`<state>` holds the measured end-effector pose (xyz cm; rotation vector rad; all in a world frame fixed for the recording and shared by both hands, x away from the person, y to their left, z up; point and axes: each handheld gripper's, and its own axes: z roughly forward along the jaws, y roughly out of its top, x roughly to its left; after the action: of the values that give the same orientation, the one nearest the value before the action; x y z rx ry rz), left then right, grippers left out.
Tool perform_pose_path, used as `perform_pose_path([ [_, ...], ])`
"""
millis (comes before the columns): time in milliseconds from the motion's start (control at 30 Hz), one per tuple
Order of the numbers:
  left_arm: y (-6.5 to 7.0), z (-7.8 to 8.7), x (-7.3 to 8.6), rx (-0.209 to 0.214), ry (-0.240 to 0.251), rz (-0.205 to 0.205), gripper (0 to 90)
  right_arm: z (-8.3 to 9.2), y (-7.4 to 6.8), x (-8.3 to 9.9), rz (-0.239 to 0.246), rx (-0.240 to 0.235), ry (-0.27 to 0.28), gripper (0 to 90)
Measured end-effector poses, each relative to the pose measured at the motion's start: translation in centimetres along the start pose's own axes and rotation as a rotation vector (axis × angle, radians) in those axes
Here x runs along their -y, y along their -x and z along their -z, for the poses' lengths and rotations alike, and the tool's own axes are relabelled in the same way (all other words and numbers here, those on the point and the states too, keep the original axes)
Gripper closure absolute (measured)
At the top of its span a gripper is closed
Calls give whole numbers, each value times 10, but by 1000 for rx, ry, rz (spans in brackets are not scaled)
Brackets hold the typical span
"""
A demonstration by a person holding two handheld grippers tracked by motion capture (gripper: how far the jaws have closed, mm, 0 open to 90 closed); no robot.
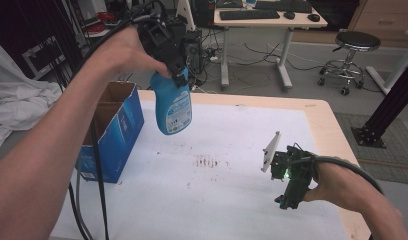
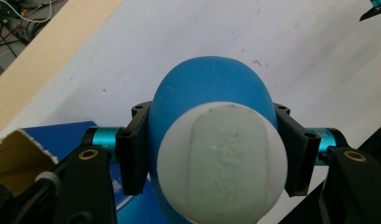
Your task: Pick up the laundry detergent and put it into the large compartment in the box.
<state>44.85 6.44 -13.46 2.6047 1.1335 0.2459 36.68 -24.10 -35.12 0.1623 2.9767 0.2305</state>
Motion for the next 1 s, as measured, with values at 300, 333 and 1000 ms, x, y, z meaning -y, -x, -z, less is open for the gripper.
perform_pose_path([
  [300,-19,32,13,-26,-5,16,384,2,0,1,8,7,11,116],
  [333,-22,35,16,-27,-12,18,384,2,0,1,9,7,15,116],
  [1000,-72,83,74,-44,12,93,384,0,-1,2,-2,6,9,116],
])
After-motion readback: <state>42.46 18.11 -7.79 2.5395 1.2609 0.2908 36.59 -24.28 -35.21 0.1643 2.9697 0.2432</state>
